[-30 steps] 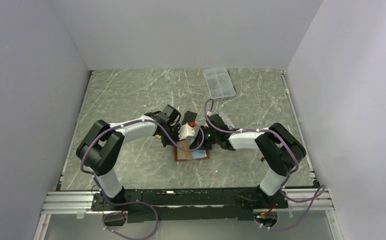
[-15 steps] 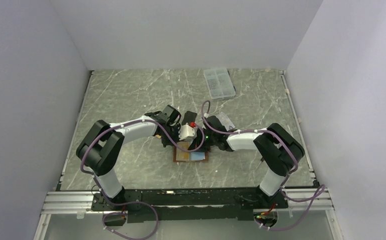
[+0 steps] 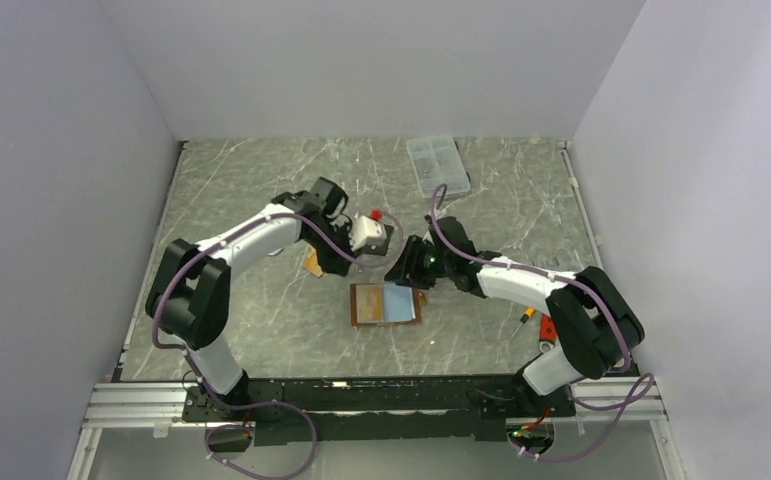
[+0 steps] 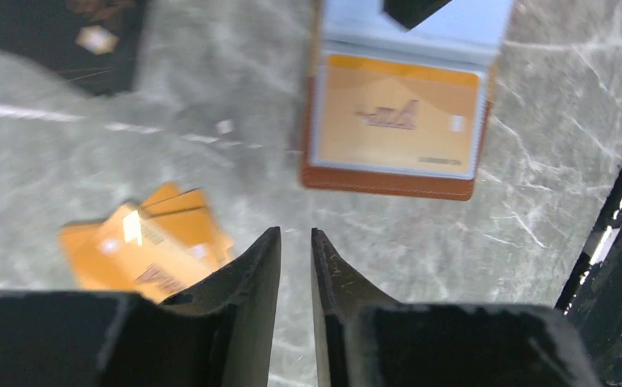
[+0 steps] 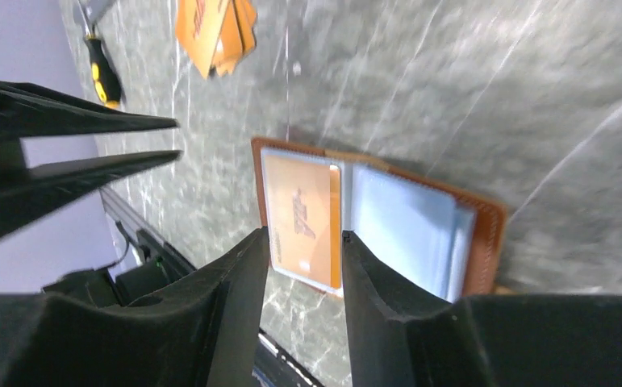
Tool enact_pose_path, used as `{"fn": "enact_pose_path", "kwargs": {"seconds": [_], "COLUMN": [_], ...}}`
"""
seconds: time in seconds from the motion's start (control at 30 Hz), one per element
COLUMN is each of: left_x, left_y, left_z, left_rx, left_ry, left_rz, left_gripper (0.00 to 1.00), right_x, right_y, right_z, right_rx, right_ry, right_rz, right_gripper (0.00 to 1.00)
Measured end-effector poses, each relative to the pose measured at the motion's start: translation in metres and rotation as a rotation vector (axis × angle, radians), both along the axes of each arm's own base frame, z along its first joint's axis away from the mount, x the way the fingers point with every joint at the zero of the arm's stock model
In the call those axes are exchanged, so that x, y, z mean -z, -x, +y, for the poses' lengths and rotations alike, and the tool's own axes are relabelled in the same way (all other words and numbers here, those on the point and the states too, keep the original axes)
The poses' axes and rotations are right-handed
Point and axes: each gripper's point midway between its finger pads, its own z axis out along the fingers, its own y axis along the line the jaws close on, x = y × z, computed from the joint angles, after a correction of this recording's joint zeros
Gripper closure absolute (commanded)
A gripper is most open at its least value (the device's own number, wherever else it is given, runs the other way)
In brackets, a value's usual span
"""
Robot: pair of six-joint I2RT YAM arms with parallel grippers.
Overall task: Put the credit cards into the card holder
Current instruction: Insert the credit card into the card holder, then pick up the credit card from the center of the board.
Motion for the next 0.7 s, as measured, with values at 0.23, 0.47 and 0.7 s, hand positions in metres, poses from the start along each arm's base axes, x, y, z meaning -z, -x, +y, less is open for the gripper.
{"fn": "enact_pose_path", "kwargs": {"seconds": [0.23, 0.47, 0.7], "left_x": [-0.050, -0.041, 0.016], "left_y": [-0.060, -0.100, -0.118], "left_z": [0.019, -0.008, -0.016], "left_rx": [-0.155, -0.231, -0.299], "left_ry": [0.081, 0.124, 0.082], "left_rz": [-0.077, -0.024, 0.094], "left_gripper": [0.58, 0.71, 0.71], "right_x": [-0.035, -0.013, 0.035], "right_y": [-0.061, -0.123, -0.152], "right_z": [-0.013, -0.013, -0.019], "right_rx": [0.069, 0.127, 0.169], "right_ry": [0.002, 0.053, 0.106], "right_rz": [-0.100, -0.108, -0.036], "right_gripper": [0.53, 0.53, 0.52]}}
